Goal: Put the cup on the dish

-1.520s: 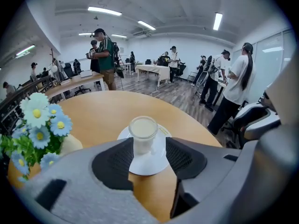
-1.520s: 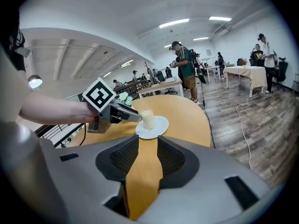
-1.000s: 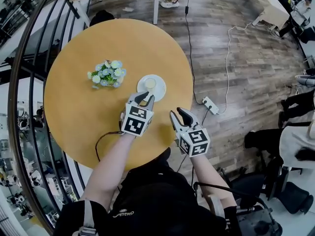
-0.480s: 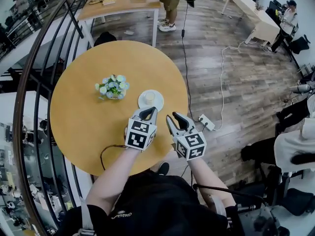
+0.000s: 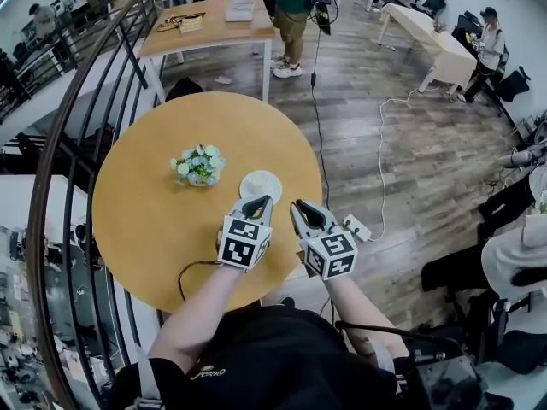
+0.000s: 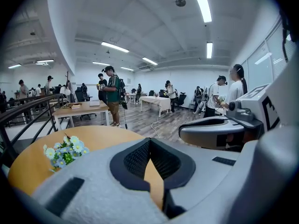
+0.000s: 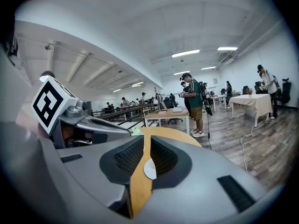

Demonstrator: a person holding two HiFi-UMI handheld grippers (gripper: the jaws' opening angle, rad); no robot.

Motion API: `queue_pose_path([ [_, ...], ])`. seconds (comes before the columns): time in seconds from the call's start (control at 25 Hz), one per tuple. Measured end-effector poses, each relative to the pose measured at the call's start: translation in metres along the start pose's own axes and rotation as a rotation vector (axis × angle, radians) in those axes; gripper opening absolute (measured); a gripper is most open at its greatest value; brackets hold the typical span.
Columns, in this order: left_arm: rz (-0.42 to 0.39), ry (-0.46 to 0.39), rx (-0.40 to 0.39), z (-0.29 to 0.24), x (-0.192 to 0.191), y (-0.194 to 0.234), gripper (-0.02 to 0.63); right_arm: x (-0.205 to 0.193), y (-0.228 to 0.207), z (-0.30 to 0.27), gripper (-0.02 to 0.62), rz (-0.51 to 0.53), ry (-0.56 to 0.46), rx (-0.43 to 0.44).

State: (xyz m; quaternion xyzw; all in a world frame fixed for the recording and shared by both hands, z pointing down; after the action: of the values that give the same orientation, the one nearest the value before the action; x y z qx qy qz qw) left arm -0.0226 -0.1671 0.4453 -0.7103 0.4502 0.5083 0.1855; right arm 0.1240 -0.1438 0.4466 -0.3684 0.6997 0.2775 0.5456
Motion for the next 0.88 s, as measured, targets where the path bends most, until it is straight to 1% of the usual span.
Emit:
queue_pose_path([
  [0.4,-0.010,0.007,-0.009,0.0032,0.0009,-0.0039,0.005,0.0030,0.0027,0.0034,0.044,0.013,0.001,0.005],
  [0.68,-0.012,0.016,-0.013,-0.0004,0.0068,-0.0077,0.005,0.0061,-0.0044,0.0081,0.043,0.014,0.013,-0.001],
  [0.88,-0.011,0.025,-0.016,-0.0028,0.0041,-0.0081,0.005,0.0036,-0.0052,0.0083,0.044,0.017,0.024,0.000],
])
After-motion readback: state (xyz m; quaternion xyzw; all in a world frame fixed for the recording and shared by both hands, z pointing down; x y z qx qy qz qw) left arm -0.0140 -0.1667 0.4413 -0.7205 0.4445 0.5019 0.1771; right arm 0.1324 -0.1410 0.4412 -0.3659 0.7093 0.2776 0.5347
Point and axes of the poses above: the fingertips, and each gripper's own axes: z backward along the fingers, y to its left, x out of its top, the point moved 8 cm from there along z, backward along the fingers, and after that the axes turned 8 degrees about z, right-handed, at the moved point
